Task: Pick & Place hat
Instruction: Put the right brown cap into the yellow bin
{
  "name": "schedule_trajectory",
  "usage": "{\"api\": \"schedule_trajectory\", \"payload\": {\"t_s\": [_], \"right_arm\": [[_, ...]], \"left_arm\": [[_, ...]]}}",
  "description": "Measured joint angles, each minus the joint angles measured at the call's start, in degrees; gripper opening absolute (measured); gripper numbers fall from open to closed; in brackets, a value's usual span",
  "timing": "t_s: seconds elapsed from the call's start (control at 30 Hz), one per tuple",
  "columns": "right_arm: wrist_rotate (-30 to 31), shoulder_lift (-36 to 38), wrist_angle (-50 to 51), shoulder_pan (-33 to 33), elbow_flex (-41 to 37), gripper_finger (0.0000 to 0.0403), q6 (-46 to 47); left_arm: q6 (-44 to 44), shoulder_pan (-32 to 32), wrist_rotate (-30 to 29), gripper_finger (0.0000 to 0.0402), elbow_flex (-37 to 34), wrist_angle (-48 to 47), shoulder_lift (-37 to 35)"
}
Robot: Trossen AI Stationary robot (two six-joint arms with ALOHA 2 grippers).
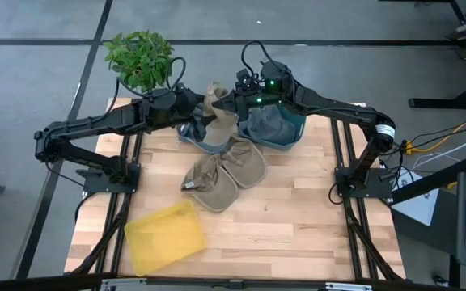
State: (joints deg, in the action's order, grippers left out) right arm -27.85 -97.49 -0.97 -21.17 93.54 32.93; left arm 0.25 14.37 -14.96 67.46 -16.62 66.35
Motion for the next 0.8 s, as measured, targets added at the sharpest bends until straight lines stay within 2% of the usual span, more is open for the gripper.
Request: {"api": "schedule_trajectory", "payload": {"t_s": [0.1,0.2,0.63,0.7,0.8], "right_arm": [[-0.3,0.0,0.0,0.0,0.0,0.0007,0.0],[-0.3,0.0,-0.2,0.0,0.0,0.0007,0.3],[-0.8,0.0,-0.4,0.0,0.0,0.0007,1.1],[-0.8,0.0,-0.3,0.0,0.0,0.0007,1.1],[-1.0,0.0,0.0,0.0,0.0,0.0008,1.3]], "left_arm": [[0.0,0.0,0.0,0.0297,0.0,0.5,0.2],[1.1,0.0,0.1,0.0267,0.0,1.2,0.2],[7.7,0.0,-0.4,0.0028,0.0,3.0,0.2],[8.3,0.0,-0.4,0.0014,0.0,2.8,0.2],[8.5,0.0,-0.3,0.0017,0.0,1.8,0.2]]}}
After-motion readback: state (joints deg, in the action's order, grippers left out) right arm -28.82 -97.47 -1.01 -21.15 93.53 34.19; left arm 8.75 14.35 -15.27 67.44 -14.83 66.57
